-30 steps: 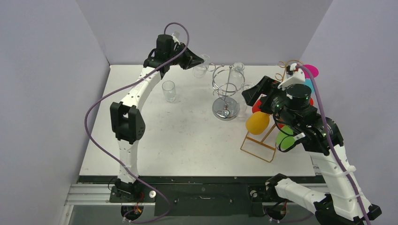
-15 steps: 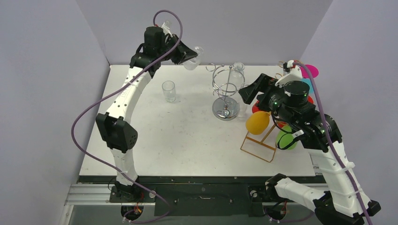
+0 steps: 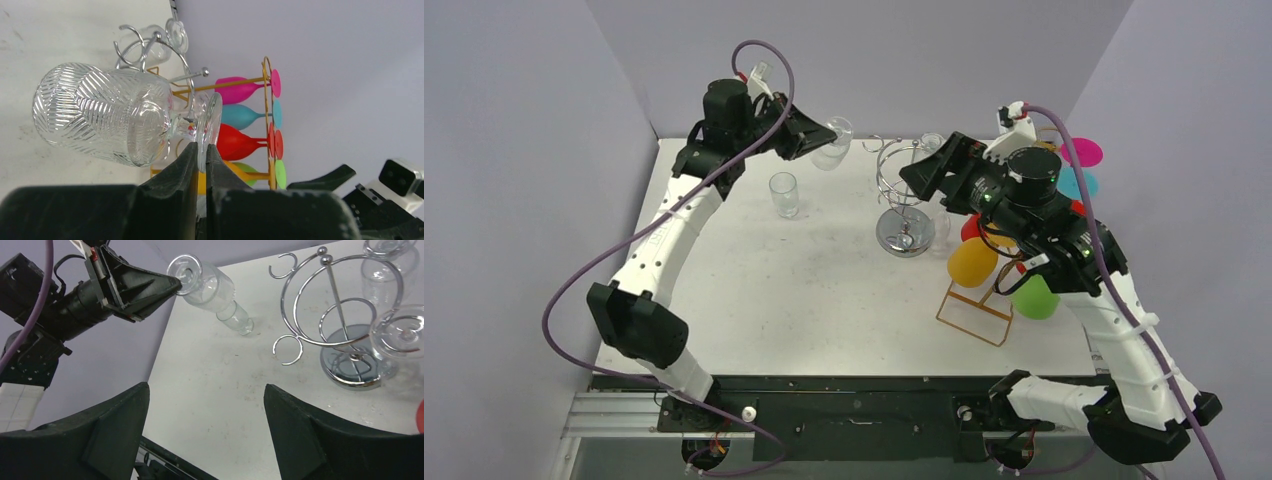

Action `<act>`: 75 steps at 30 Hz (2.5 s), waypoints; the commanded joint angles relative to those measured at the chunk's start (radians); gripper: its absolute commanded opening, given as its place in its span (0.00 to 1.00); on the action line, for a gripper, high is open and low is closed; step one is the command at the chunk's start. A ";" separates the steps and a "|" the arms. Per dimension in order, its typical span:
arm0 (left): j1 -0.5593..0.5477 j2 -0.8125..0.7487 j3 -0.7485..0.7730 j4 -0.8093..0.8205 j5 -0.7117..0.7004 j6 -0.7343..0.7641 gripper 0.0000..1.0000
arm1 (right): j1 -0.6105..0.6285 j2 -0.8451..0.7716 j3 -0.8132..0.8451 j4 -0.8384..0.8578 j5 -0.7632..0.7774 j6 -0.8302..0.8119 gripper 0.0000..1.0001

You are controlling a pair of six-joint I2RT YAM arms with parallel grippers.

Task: Take the wine glass off the wine glass rack
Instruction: Place the wine glass at the center of the board.

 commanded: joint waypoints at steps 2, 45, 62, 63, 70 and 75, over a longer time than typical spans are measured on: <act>-0.001 -0.174 -0.105 0.265 0.125 -0.092 0.00 | 0.023 0.050 0.020 0.152 -0.089 0.046 0.78; -0.080 -0.369 -0.350 0.415 0.273 -0.120 0.00 | 0.072 0.178 -0.112 0.508 -0.309 0.219 0.00; -0.078 -0.374 -0.372 0.425 0.178 -0.066 0.60 | -0.085 0.118 -0.245 0.794 -0.409 0.519 0.00; -0.075 -0.385 -0.375 0.425 0.171 -0.054 0.68 | -0.102 0.114 -0.250 0.819 -0.415 0.532 0.00; -0.061 -0.426 -0.441 0.489 0.098 -0.018 0.84 | -0.147 0.092 -0.268 0.936 -0.438 0.682 0.00; -0.057 -0.429 -0.521 0.620 0.086 -0.031 0.85 | -0.150 0.074 -0.263 1.006 -0.445 0.770 0.00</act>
